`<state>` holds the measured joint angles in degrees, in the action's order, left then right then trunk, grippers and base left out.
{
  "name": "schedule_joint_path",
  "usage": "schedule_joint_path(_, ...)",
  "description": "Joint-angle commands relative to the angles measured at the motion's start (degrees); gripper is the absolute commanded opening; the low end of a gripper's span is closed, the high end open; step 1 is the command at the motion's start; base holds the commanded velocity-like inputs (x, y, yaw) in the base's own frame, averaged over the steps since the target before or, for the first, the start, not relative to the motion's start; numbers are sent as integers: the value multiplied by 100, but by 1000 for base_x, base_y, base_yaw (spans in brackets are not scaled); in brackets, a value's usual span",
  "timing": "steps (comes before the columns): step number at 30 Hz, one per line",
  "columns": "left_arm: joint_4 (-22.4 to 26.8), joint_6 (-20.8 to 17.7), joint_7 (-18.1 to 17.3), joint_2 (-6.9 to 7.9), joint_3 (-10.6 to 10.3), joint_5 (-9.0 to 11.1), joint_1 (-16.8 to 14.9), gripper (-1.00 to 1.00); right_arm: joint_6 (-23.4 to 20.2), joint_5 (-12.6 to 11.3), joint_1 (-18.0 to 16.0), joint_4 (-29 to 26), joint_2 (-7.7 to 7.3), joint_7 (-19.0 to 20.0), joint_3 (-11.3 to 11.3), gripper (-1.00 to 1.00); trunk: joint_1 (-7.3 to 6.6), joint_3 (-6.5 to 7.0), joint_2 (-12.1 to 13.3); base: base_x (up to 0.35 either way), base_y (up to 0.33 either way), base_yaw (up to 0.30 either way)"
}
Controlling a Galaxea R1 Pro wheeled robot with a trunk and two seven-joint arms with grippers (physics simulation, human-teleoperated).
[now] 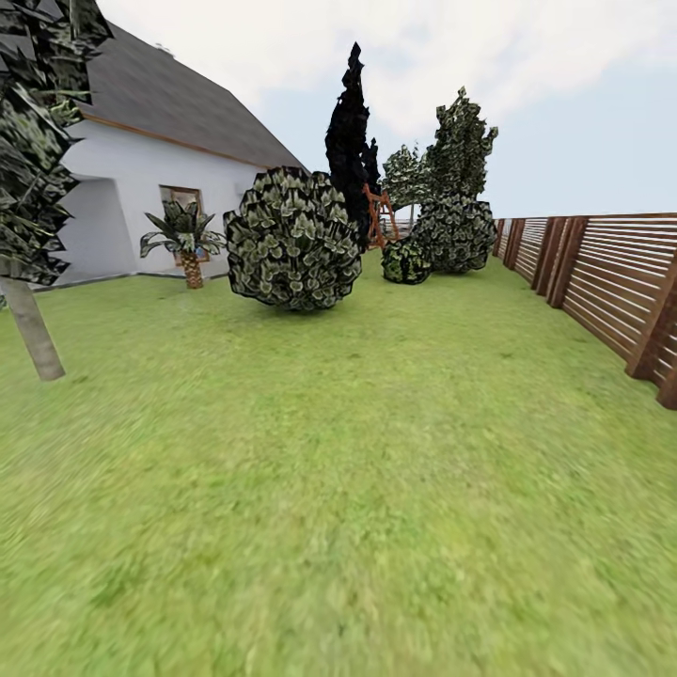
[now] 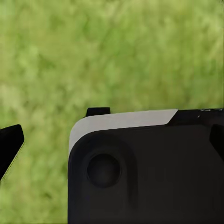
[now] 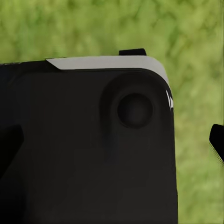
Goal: Take the three Easter eggs out of the wicker basket on the lawn in the garden, then place them on the lawn next to a single tree (choose any tree) so that all three eggs are next to the same tree and none are left in the basket.
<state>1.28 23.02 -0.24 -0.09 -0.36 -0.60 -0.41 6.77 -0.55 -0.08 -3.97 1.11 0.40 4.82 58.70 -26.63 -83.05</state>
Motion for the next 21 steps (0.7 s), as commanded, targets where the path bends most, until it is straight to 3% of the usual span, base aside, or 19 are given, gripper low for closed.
schedule_joint_path(1, -5, 18, -2, 0, -1, -6, -3, 100, 17, -6, -1, -4, 3, 4, 44, 100, 3, -5, -2, 304, 0, 0)
schedule_joint_path(21, -5, 23, -2, -3, 1, -6, -3, 100, 12, -7, -1, -2, 4, 4, 42, 100, 3, -5, -2, 284, 0, -21)
